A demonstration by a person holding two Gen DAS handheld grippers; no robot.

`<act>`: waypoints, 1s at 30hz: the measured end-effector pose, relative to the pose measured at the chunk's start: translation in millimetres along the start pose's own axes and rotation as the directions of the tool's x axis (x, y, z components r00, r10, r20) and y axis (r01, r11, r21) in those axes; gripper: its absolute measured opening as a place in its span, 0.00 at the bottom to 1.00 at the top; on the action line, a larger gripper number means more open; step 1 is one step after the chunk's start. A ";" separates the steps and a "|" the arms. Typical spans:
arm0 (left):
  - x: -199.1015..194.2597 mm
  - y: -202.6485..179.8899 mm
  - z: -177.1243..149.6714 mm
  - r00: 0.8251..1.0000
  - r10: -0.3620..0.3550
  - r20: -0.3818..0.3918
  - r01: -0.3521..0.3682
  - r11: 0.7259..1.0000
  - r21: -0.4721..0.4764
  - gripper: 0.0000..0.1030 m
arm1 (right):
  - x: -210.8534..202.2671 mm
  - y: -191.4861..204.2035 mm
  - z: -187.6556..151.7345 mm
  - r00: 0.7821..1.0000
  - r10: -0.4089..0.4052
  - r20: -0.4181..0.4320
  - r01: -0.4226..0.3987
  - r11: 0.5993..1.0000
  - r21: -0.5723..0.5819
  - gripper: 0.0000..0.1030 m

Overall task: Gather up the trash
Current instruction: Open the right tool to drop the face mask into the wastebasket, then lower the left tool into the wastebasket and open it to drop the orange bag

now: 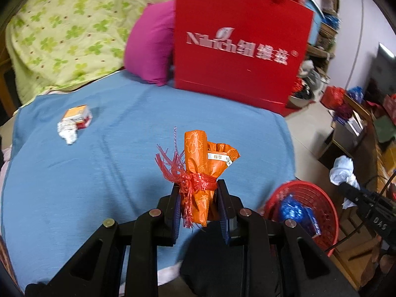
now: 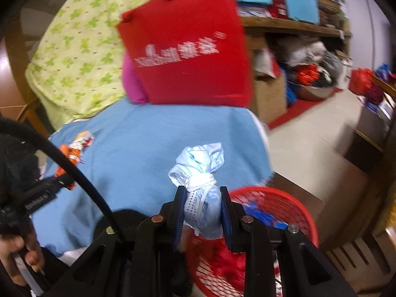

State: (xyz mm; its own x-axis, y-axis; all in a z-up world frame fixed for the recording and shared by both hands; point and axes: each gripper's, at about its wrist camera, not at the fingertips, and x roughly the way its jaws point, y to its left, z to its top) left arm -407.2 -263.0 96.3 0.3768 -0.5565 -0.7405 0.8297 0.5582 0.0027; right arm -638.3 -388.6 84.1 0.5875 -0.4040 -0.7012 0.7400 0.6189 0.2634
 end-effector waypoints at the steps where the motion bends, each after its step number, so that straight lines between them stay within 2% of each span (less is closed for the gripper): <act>1: 1.3 -8.2 -0.3 1.000 -0.014 -0.005 0.014 1.000 0.013 0.27 | 0.0 -8.6 -2.9 1.000 -0.015 -0.006 0.015 1.000 0.015 0.27; 4: 4.3 -25.6 -0.6 0.999 -0.043 -0.015 0.044 0.998 0.044 0.27 | 1.9 -29.0 -12.3 0.998 -0.053 -0.022 0.054 0.998 0.045 0.27; 10: 10.8 -58.1 -1.5 0.994 -0.104 -0.041 0.107 0.990 0.089 0.27 | 13.8 -52.2 -25.3 0.995 -0.071 -0.064 0.076 0.993 0.087 0.27; 13: 13.8 -70.5 -2.3 0.991 -0.123 -0.053 0.128 0.986 0.105 0.27 | 21.4 -59.0 -30.2 0.993 -0.075 -0.091 0.084 0.991 0.106 0.32; 14: 14.1 -72.8 -3.4 0.990 -0.127 -0.056 0.132 0.985 0.110 0.27 | 24.2 -62.2 -31.3 0.992 -0.079 -0.102 0.091 0.989 0.117 0.35; 16: 15.9 -78.2 -4.3 0.989 -0.134 -0.064 0.140 0.983 0.120 0.27 | 25.6 -67.9 -33.5 0.991 -0.079 -0.105 0.094 0.985 0.147 0.74; 18: 17.6 -83.8 -5.4 0.987 -0.143 -0.073 0.151 0.980 0.130 0.27 | 20.7 -72.1 -34.2 0.994 -0.064 -0.084 0.077 0.983 0.165 0.75; 23: 24.6 -97.3 -5.4 0.980 -0.175 -0.100 0.188 0.971 0.148 0.27 | 0.6 -80.7 -29.4 0.996 -0.088 -0.019 0.090 0.977 0.191 0.75; 30: 34.2 -127.5 -15.1 0.959 -0.235 -0.157 0.263 0.945 0.195 0.27 | -21.3 -94.0 -20.9 0.993 -0.109 0.055 0.093 0.967 0.238 0.75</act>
State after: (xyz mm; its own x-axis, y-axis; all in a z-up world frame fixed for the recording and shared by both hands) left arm -506.3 -343.9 60.5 0.1020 -0.5681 -0.8166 0.9633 0.2614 -0.0615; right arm -727.2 -424.1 60.4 0.5208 -0.5051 -0.6882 0.8478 0.4007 0.3474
